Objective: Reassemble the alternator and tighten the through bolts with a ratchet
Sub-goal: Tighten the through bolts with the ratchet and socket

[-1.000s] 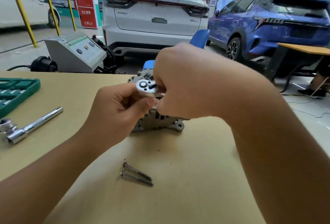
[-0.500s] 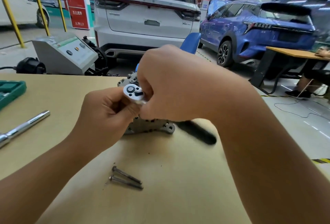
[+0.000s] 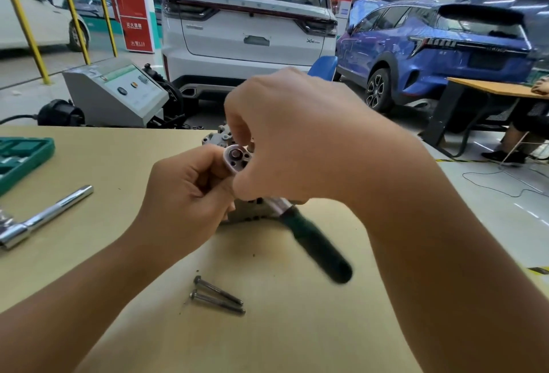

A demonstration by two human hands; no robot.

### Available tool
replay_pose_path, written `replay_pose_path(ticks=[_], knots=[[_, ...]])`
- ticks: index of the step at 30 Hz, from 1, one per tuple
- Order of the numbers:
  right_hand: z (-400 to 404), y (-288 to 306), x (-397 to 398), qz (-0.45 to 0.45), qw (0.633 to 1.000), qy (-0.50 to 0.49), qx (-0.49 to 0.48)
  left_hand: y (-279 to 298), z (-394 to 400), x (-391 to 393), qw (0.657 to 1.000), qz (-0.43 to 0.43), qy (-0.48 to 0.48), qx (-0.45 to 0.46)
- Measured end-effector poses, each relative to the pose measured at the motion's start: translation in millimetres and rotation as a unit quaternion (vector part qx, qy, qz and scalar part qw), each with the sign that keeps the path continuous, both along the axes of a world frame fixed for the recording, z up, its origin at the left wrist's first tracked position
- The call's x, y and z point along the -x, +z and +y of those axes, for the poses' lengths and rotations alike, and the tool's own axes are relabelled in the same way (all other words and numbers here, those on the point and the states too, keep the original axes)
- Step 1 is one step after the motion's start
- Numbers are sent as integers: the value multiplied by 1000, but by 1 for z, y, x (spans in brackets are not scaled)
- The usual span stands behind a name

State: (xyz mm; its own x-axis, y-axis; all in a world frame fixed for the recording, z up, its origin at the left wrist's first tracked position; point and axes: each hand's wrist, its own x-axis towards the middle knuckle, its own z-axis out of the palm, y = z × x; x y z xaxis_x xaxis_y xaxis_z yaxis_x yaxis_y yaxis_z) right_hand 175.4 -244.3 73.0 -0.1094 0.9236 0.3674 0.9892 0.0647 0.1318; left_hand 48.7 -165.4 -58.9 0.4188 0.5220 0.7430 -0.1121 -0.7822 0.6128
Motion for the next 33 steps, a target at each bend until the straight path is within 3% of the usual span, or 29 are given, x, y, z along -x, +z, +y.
replay_pose_path(ticks=[3,8,13,18,22,29,33], knots=[[-10,3,-3,8,999,-10,33,0,2,-2,1000,2,-8,17],[-11,-1,0,-40,999,-16,-4,0,5,-3,999,-20,7,33],[-11,3,-4,12,997,-6,83,1,7,-3,999,-14,0,42],[-7,4,-8,22,999,-28,35,-2,12,1,998,-8,-26,50],[-1,1,3,-8,991,-34,131,-6,14,1,998,-26,-16,55],[-13,3,-11,24,997,-12,68,-5,14,0,998,-4,-26,61],[-3,-1,-5,-16,988,-1,154,-1,5,-4,998,-29,-36,45]])
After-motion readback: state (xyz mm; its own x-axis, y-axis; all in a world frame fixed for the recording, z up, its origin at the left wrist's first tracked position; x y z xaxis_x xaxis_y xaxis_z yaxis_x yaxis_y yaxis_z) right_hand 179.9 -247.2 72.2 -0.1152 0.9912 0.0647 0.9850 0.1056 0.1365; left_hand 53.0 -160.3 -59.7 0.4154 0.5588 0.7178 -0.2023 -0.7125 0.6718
